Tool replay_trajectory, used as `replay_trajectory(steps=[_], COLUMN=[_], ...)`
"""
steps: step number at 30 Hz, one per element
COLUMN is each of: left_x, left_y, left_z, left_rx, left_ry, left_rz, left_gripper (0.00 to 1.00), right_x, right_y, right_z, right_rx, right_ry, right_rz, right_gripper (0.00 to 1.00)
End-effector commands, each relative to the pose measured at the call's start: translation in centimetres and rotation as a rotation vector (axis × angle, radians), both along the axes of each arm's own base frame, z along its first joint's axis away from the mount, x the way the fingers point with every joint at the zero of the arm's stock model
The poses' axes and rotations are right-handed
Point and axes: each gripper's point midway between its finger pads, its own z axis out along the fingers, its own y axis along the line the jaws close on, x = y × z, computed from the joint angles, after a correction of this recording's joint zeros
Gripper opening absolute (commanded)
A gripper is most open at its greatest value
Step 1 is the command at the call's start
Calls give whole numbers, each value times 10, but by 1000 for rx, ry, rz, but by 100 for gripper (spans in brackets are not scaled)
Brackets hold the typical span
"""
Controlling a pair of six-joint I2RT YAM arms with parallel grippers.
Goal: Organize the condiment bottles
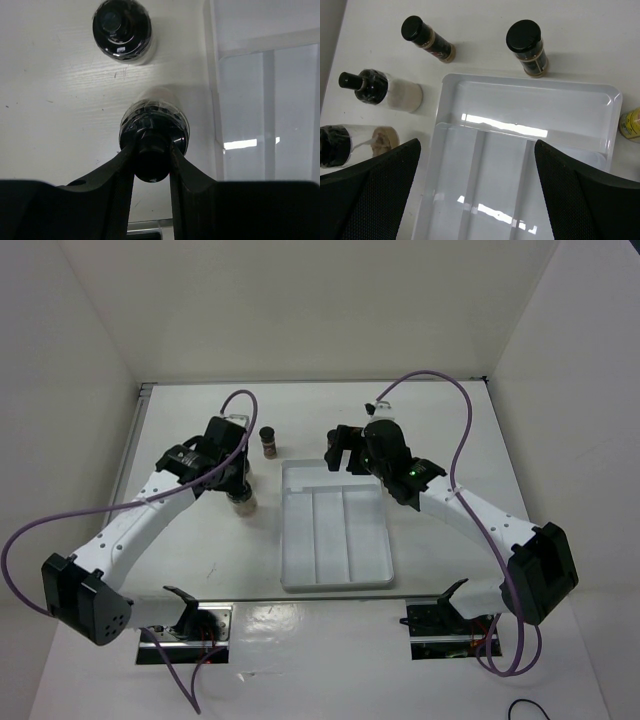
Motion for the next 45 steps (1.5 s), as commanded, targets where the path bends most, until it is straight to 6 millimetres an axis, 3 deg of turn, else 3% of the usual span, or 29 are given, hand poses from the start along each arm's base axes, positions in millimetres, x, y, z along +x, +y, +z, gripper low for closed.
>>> replay_trajectory(steps=[1, 5, 10, 13, 16, 19, 23, 28, 32, 37, 45], left_x=[13, 24, 37, 47, 57, 66, 77, 69, 50, 37, 31], left_y=[-20, -47, -74, -84, -94, -105, -116, -127, -122, -134, -144], left_z=[27, 37, 54, 57, 56, 61, 53, 50, 31, 20, 0], left_rx=[-48, -78, -90, -84, -80, -83, -66, -78, -82, -131, -98], left_ry=[-56, -70, -116, -134, -138, -155, -139, -126, -74, -46, -8], left_rz=[-44, -101, -156, -169, -187, -204, -223, -248, -240, -275, -273], left_gripper=[0, 0, 0, 0, 0, 0, 0, 0, 0, 0, 0], right_x=[5, 6, 7, 5, 1, 1, -3, -2, 1, 4, 1], right_y=[-4, -16, -41, -63, -73, -80, -82, -88, -94, -97, -95], right_z=[15, 15, 37, 46, 54, 49, 45, 42, 40, 36, 36], right_rx=[31, 1, 19, 40, 72, 70, 61, 44, 43, 44, 57], right_ry=[-38, -43, -88, -112, -133, -125, -110, -108, -109, -95, -91], right_rz=[-33, -84, -152, -191, -175, -186, -186, -201, -221, -220, -214], right_gripper=[98, 98, 98, 98, 98, 98, 98, 98, 98, 98, 98])
